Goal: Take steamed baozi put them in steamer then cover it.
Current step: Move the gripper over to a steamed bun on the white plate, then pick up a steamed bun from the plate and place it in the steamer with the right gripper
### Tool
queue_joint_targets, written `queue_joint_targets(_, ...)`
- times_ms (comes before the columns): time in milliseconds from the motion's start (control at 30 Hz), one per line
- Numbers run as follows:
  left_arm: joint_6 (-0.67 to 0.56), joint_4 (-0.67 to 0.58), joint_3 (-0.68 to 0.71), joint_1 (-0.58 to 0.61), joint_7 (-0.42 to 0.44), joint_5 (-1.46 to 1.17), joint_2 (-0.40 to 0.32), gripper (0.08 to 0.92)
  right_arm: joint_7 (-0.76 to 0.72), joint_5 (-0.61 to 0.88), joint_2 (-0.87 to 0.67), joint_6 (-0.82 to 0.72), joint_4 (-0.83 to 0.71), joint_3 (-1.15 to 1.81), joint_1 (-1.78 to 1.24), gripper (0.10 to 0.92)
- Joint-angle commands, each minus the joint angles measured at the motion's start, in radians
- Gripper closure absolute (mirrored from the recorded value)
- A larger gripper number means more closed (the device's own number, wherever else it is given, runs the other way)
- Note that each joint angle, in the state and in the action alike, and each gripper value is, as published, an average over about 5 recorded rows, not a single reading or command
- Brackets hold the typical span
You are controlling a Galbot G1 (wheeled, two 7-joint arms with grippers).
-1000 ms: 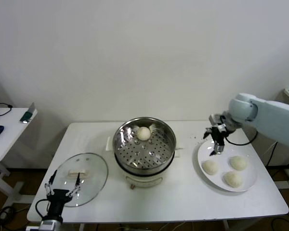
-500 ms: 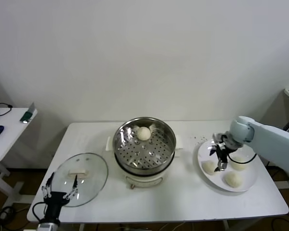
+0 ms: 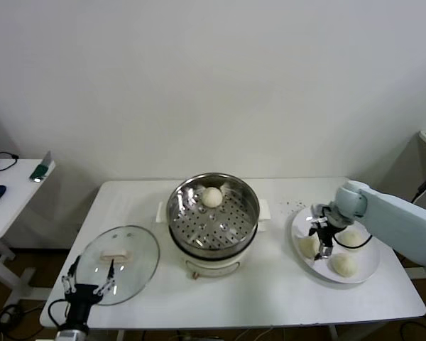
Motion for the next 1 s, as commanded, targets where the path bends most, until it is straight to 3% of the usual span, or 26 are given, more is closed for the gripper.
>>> queue_joint_targets(33,-0.001,0.002,0.002,0.001,0.0,0.004,0.0,0.177,-0.002,-0.009,0.01,0.006,-0.029,0.02,-0.021,0.283)
queue_joint_targets(200,-0.002,0.002,0.005,0.001,-0.001,0.007,-0.002,0.177,-0.005,0.007,0.007,0.007,-0.021,0.014,-0.001,0.338)
queue_joint_targets(533,-0.009,0.001,0.005,0.011,-0.001,0.003,-0.005,0.177,-0.002,0.098,-0.022,0.008,0.025,-0.089,0.173,0.354)
queue_joint_targets(733,-0.01,-0.005,0.012,0.02,0.001,-0.01,-0.004,0.177,-0.011,0.293,-0.005,0.01,0.071,-0.341,0.517,0.347)
queue_joint_targets(1000,-0.008,-0.02,0.035,0.024,0.002,-0.012,-0.009,0.177,-0.008,0.572,0.14,-0.035,0.109,-0.557,0.851,0.347)
